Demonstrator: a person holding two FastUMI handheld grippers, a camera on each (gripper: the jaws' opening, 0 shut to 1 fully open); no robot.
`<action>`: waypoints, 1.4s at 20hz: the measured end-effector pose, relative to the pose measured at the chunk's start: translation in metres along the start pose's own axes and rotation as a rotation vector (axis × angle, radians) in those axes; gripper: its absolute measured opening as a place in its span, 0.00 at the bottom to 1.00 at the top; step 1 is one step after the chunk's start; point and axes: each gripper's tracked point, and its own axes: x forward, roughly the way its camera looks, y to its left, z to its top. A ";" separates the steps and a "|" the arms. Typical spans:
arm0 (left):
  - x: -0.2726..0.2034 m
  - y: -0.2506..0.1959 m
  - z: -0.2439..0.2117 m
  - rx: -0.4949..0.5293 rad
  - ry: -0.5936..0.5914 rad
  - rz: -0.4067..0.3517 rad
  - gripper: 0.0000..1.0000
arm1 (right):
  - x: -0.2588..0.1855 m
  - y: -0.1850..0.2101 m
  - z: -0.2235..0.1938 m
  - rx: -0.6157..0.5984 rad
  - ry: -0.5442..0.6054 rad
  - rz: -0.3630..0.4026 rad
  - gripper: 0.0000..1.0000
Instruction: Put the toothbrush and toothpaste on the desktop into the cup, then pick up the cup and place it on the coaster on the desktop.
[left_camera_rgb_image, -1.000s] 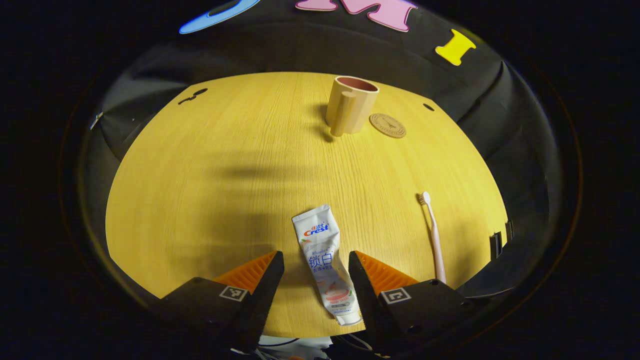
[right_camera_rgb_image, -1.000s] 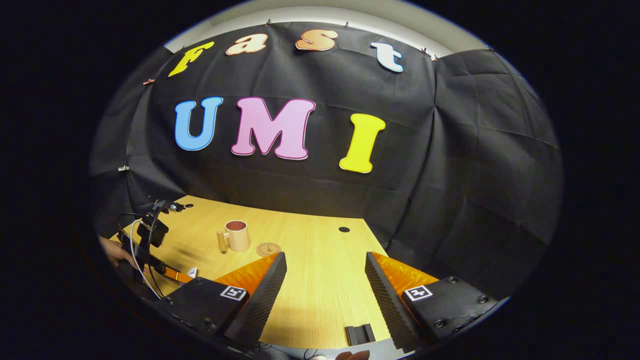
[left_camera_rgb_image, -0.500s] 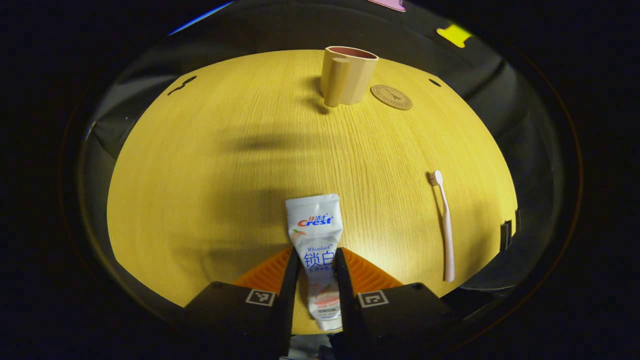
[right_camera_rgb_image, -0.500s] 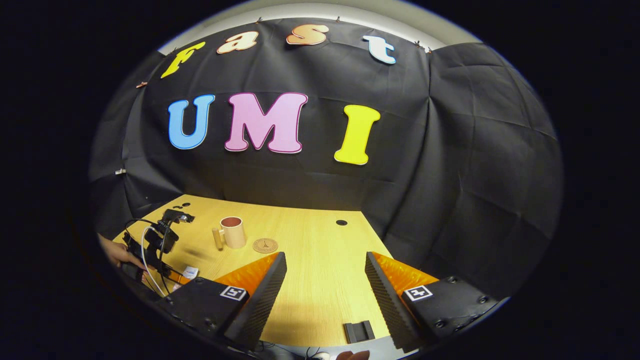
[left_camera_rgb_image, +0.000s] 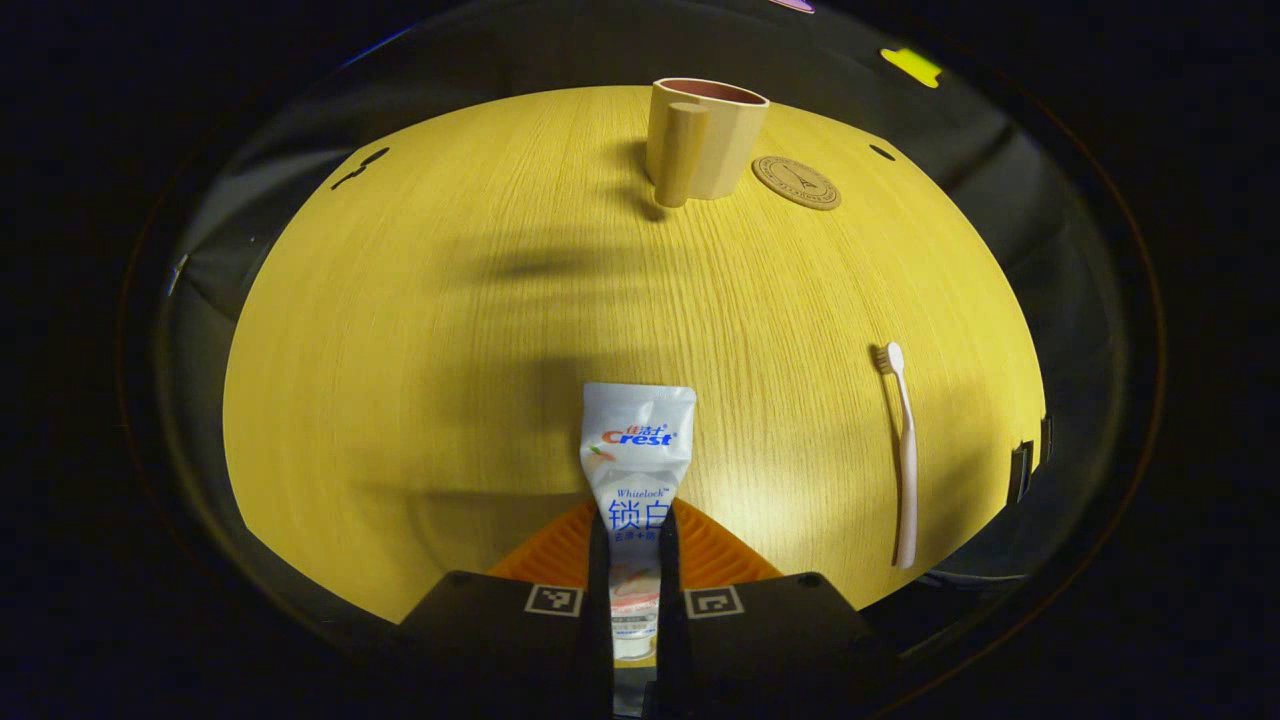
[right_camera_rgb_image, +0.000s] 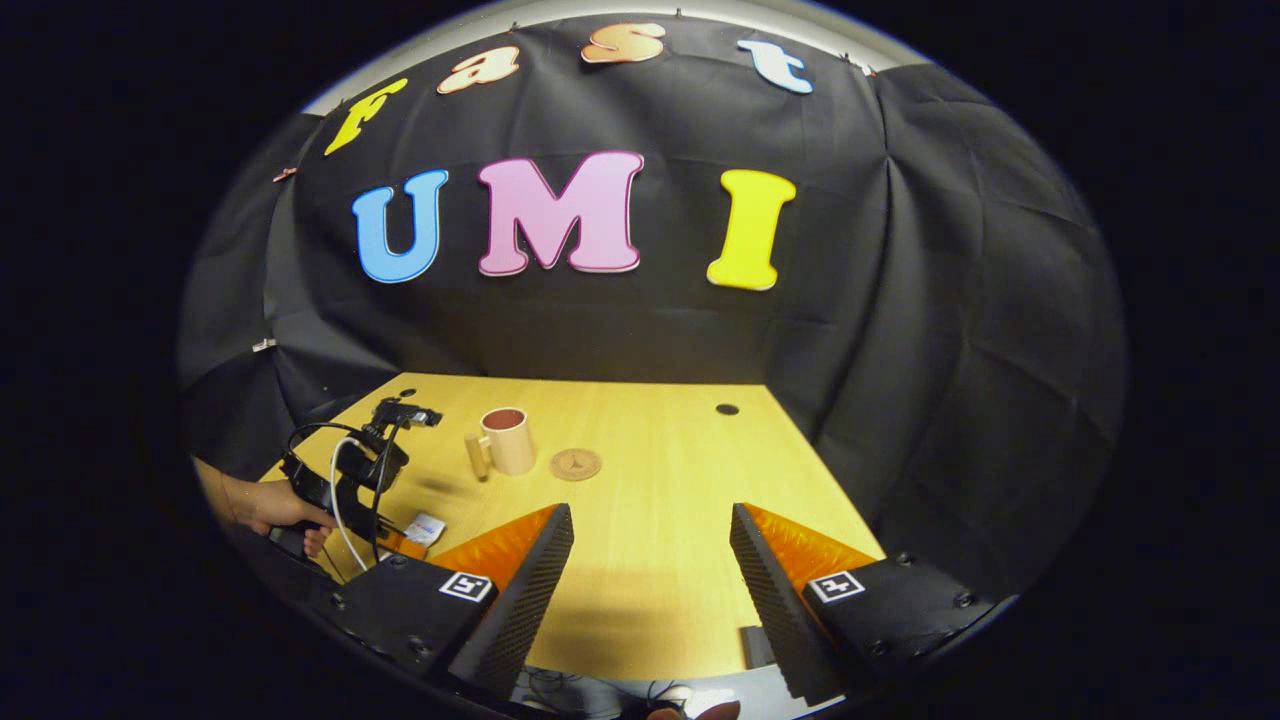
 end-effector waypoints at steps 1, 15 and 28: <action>0.001 -0.002 -0.003 -0.001 -0.007 0.001 0.22 | 0.005 0.008 -0.008 0.014 0.036 0.017 0.98; -0.089 0.035 -0.053 -0.115 -0.144 -0.076 0.20 | 0.084 0.109 -0.142 -0.052 0.498 0.157 0.99; -0.108 0.071 -0.101 -0.200 -0.145 -0.081 0.20 | 0.138 0.131 -0.192 -0.118 0.710 0.102 0.82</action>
